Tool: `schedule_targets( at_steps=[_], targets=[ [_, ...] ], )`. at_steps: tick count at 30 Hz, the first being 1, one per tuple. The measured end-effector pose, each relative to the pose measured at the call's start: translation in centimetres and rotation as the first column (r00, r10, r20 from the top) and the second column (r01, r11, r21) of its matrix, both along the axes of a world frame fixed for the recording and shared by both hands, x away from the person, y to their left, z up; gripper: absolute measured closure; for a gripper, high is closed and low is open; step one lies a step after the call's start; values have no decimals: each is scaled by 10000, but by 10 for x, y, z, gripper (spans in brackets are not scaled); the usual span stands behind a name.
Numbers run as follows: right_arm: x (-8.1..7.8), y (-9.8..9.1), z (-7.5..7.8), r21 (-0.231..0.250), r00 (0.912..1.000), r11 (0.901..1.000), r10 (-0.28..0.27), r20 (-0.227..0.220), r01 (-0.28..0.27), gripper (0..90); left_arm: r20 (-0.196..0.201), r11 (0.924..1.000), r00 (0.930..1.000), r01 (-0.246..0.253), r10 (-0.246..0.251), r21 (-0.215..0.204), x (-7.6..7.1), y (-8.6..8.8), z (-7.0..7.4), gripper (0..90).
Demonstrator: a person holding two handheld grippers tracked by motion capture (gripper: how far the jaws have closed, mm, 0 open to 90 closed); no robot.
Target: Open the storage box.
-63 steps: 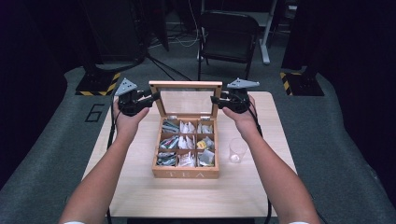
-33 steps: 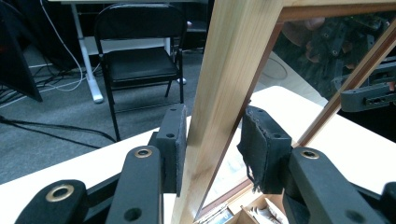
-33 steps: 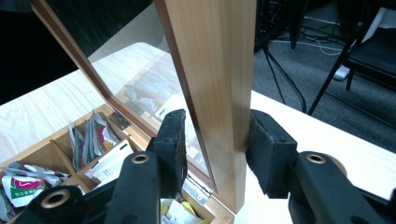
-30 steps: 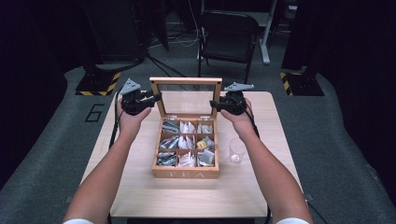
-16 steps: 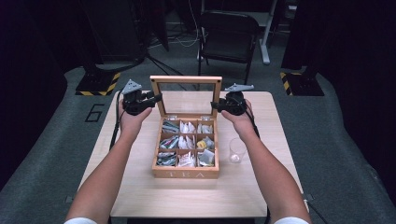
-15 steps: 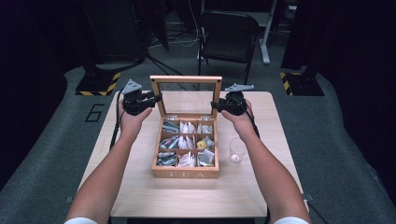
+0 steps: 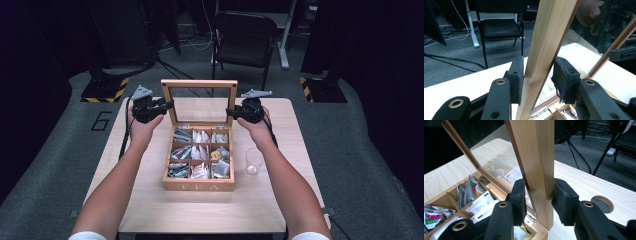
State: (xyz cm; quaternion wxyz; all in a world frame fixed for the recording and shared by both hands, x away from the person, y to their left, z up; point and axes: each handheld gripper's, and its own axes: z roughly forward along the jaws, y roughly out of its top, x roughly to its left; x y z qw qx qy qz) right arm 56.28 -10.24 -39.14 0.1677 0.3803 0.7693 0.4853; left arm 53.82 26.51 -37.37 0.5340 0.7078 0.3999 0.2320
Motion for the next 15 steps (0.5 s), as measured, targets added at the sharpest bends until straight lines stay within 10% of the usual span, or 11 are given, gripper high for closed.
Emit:
schedule_targets(
  at_steps=[15],
  targets=[
    [12, 2, 2, -184, 9994, 9997, -150, -309, 144, 639, -27, 9999, 9999, -134, 134, -2, -4, 10, 4, 609]
  ],
)
